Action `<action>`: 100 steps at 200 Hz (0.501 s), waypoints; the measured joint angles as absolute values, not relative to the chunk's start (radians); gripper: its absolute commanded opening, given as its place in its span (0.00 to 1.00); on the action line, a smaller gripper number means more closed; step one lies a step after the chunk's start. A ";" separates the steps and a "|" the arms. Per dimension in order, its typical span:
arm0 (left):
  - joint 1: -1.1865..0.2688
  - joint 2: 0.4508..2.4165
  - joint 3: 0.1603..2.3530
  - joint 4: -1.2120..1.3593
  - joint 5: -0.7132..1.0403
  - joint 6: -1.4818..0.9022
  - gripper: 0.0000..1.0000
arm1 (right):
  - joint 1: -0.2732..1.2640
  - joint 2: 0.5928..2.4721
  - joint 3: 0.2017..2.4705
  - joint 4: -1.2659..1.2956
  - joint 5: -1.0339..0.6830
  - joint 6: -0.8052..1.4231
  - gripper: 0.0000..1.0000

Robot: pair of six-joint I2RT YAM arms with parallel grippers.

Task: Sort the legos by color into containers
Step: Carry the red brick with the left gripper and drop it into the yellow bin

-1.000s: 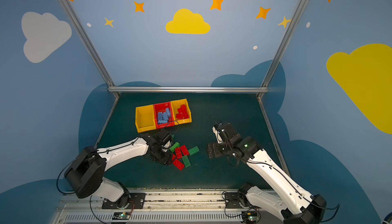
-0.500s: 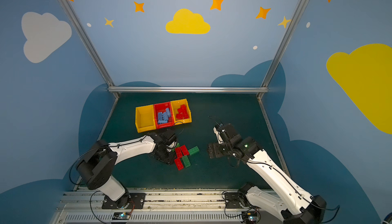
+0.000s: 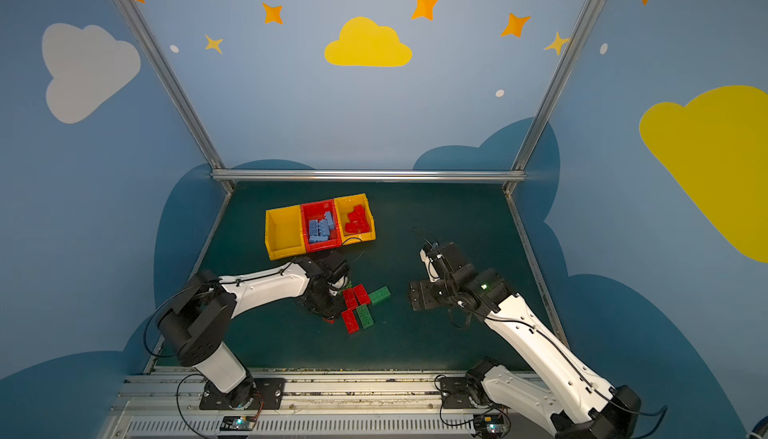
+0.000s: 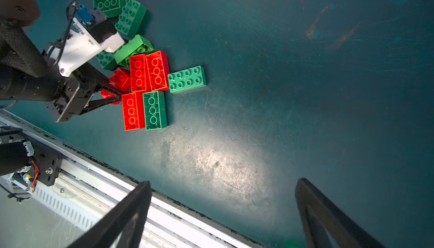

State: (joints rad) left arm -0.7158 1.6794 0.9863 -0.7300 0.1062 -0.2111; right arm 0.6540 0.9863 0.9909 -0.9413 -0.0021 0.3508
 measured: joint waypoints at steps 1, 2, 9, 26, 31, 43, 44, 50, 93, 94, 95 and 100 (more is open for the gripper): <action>-0.716 1.679 0.988 -0.733 0.105 -0.210 0.18 | 0.654 0.986 0.991 -0.941 -0.002 0.351 0.94; -0.716 1.679 0.989 -0.735 0.104 -0.210 0.18 | 0.654 0.986 0.991 -0.941 -0.002 0.351 0.94; -0.715 1.679 1.002 -0.752 0.092 -0.207 0.18 | 0.654 0.986 0.991 -0.941 -0.001 0.351 0.93; -0.713 1.679 1.050 -0.795 0.063 -0.194 0.18 | 0.652 0.985 0.991 -0.943 0.000 0.351 0.94; -0.711 1.679 1.072 -0.807 0.054 -0.190 0.17 | 0.651 0.985 0.991 -0.943 0.001 0.351 0.94; -0.703 1.679 1.125 -0.830 0.038 -0.179 0.18 | 0.650 0.984 0.991 -0.945 0.004 0.351 0.94; -0.701 1.680 1.132 -0.833 0.035 -0.176 0.18 | 0.650 0.983 0.991 -0.945 0.005 0.351 0.94; -0.694 1.681 1.160 -0.840 0.028 -0.170 0.18 | 0.649 0.982 0.991 -0.946 0.008 0.351 0.94; -0.569 1.801 1.473 -0.862 0.006 -0.129 0.16 | 0.644 0.974 0.994 -0.956 0.030 0.355 0.94; -0.567 1.804 1.479 -0.862 0.007 -0.129 0.16 | 0.644 0.974 0.994 -0.956 0.030 0.355 0.94; -0.565 1.808 1.486 -0.862 0.007 -0.128 0.16 | 0.644 0.974 0.995 -0.956 0.031 0.355 0.94; -0.546 1.838 1.532 -0.864 0.007 -0.124 0.17 | 0.643 0.973 0.996 -0.958 0.034 0.356 0.94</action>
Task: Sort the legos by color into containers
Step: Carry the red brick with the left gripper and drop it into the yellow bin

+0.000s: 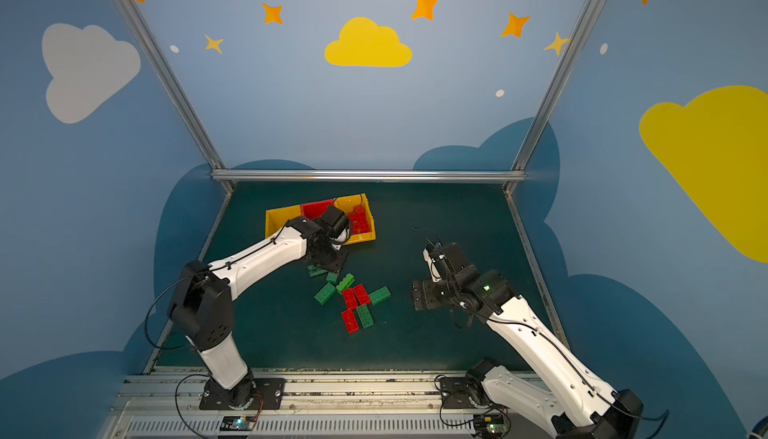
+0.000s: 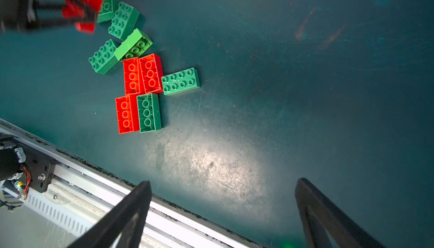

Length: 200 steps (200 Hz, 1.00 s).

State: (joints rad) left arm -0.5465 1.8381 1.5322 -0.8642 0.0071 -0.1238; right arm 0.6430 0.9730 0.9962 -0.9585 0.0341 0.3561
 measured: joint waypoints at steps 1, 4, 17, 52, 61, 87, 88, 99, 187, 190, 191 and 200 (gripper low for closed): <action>-0.543 1.845 1.546 -0.865 0.008 -0.123 0.17 | 0.643 0.973 0.997 -0.959 0.036 0.356 0.94; -0.534 1.863 1.571 -0.864 0.008 -0.121 0.17 | 0.643 0.973 0.998 -0.961 0.037 0.358 0.94; -0.496 1.945 1.692 -0.867 0.014 -0.111 0.17 | 0.643 0.971 1.005 -0.969 0.047 0.361 0.94; -0.424 2.200 2.047 -0.899 0.025 -0.108 0.18 | 0.638 0.970 1.031 -0.995 0.076 0.378 0.94; -0.412 2.260 2.132 -0.914 0.029 -0.109 0.19 | 0.637 0.970 1.037 -1.002 0.087 0.385 0.94; -0.390 2.431 2.383 -0.963 0.047 -0.118 0.31 | 0.636 0.965 1.050 -1.022 0.113 0.406 0.94; -0.390 2.439 2.395 -0.966 0.048 -0.118 0.32 | 0.636 0.964 1.050 -1.023 0.115 0.408 0.94; -0.385 2.494 2.485 -0.987 0.052 -0.123 0.49 | 0.636 0.962 1.052 -1.032 0.125 0.418 0.94; -0.382 2.468 2.462 -1.029 0.167 -0.204 0.76 | 0.636 0.947 1.064 -1.066 0.161 0.459 0.94; -0.383 2.451 2.439 -1.028 0.167 -0.206 0.76 | 0.636 0.947 1.064 -1.066 0.159 0.459 0.94; -0.384 2.442 2.427 -1.026 0.167 -0.208 0.76 | 0.636 0.947 1.064 -1.066 0.159 0.459 0.94; -0.391 2.375 2.338 -1.015 0.167 -0.220 0.76 | 0.636 0.948 1.064 -1.062 0.154 0.457 0.94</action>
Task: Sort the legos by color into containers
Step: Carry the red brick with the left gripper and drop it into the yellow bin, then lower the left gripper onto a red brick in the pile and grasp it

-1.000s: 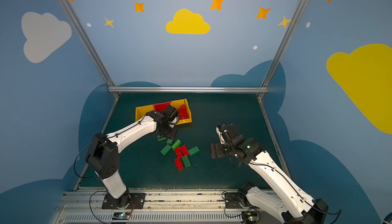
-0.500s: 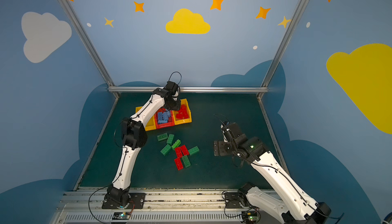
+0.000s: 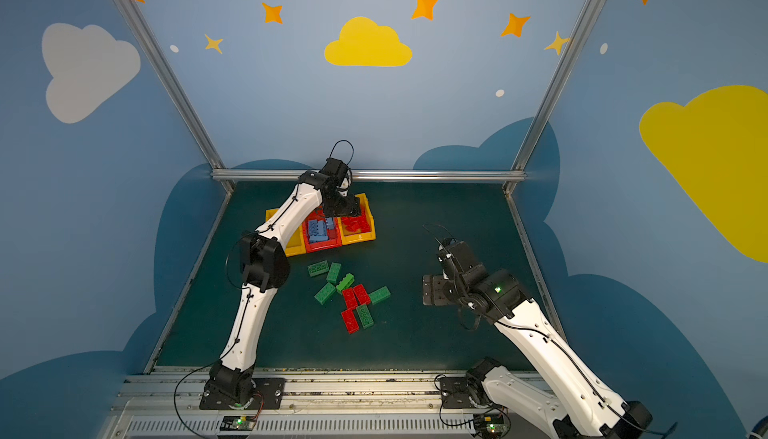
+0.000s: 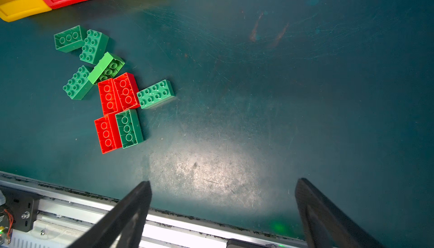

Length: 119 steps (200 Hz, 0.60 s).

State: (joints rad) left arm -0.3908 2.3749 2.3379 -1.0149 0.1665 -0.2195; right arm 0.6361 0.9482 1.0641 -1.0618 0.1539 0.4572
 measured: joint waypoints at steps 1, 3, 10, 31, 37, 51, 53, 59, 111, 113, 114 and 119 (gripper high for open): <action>-0.391 2.370 2.330 -1.014 0.166 -0.220 0.76 | 0.636 0.948 1.064 -1.061 0.153 0.456 0.94; -0.392 2.354 2.307 -1.011 0.164 -0.222 0.76 | 0.636 0.948 1.064 -1.060 0.152 0.456 0.94; -0.402 2.292 2.225 -0.995 0.157 -0.231 0.76 | 0.636 0.948 1.064 -1.055 0.146 0.455 0.94; -0.451 2.086 1.956 -0.938 0.134 -0.276 0.75 | 0.636 0.948 1.053 -1.032 0.120 0.444 0.93; -0.467 2.032 1.882 -0.917 0.128 -0.292 0.75 | 0.636 0.948 1.048 -1.026 0.111 0.440 0.94; -0.509 1.900 1.699 -0.878 0.120 -0.347 0.75 | 0.636 0.948 1.031 -1.016 0.091 0.432 0.94; -0.516 1.882 1.673 -0.874 0.121 -0.356 0.75 | 0.636 0.947 1.028 -1.015 0.088 0.430 0.94; -0.534 1.831 1.598 -0.858 0.119 -0.383 0.75 | 0.636 0.947 1.021 -1.012 0.080 0.426 0.94; -0.683 1.558 1.120 -0.801 0.107 -0.644 0.75 | 0.636 0.945 0.995 -0.990 0.008 0.386 0.94; -0.690 1.554 1.112 -0.799 0.107 -0.652 0.75 | 0.636 0.945 0.995 -0.989 0.003 0.384 0.94; -0.696 1.551 1.105 -0.797 0.107 -0.659 0.75 | 0.636 0.945 0.995 -0.989 0.002 0.384 0.94; -0.715 1.539 1.080 -0.789 0.107 -0.683 0.75 | 0.636 0.946 0.995 -0.987 -0.006 0.379 0.94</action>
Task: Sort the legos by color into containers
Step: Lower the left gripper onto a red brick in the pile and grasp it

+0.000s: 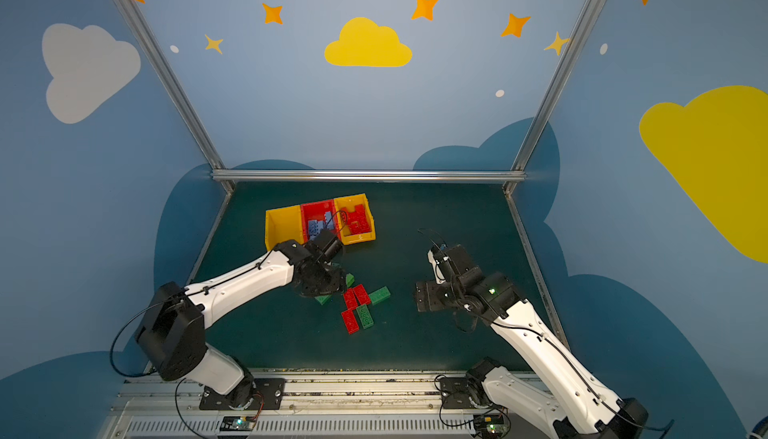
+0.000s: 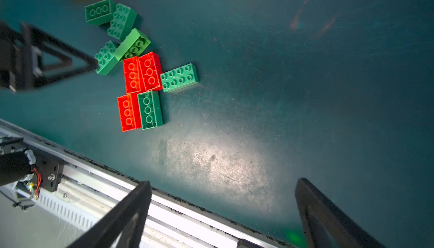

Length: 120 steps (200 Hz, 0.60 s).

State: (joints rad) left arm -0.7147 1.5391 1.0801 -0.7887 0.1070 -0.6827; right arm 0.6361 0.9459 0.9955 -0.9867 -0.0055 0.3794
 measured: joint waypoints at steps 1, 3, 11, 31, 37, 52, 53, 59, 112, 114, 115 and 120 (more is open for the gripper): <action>-0.718 1.538 1.077 -0.788 0.107 -0.686 0.75 | 0.636 0.946 0.995 -0.986 -0.006 0.379 0.94; -0.726 1.534 1.068 -0.785 0.107 -0.695 0.75 | 0.636 0.946 0.995 -0.986 -0.010 0.377 0.94; -0.758 1.521 1.036 -0.769 0.107 -0.735 0.75 | 0.636 0.946 0.995 -0.984 -0.021 0.371 0.94; -0.817 1.510 0.992 -0.731 0.105 -0.820 0.75 | 0.636 0.948 0.995 -0.984 -0.047 0.356 0.94; -0.831 1.511 0.990 -0.725 0.102 -0.837 0.75 | 0.636 0.948 0.995 -0.984 -0.051 0.353 0.94; -0.864 1.515 0.994 -0.712 0.092 -0.879 0.75 | 0.636 0.942 0.995 -0.986 -0.063 0.342 0.94; -0.867 1.517 0.995 -0.711 0.091 -0.882 0.75 | 0.636 0.942 0.995 -0.986 -0.063 0.341 0.94; -0.879 1.523 0.999 -0.705 0.088 -0.897 0.75 | 0.636 0.936 0.994 -0.988 -0.066 0.336 0.94; -0.945 1.621 1.013 -0.682 0.061 -0.978 0.74 | 0.636 0.847 0.985 -1.018 -0.073 0.328 0.94; -0.946 1.624 1.013 -0.682 0.060 -0.980 0.73 | 0.636 0.846 0.985 -1.019 -0.073 0.328 0.94; -0.947 1.626 1.013 -0.682 0.059 -0.982 0.73 | 0.636 0.845 0.985 -1.019 -0.073 0.328 0.94; -0.949 1.631 1.013 -0.680 0.057 -0.987 0.73 | 0.636 0.842 0.985 -1.021 -0.074 0.328 0.94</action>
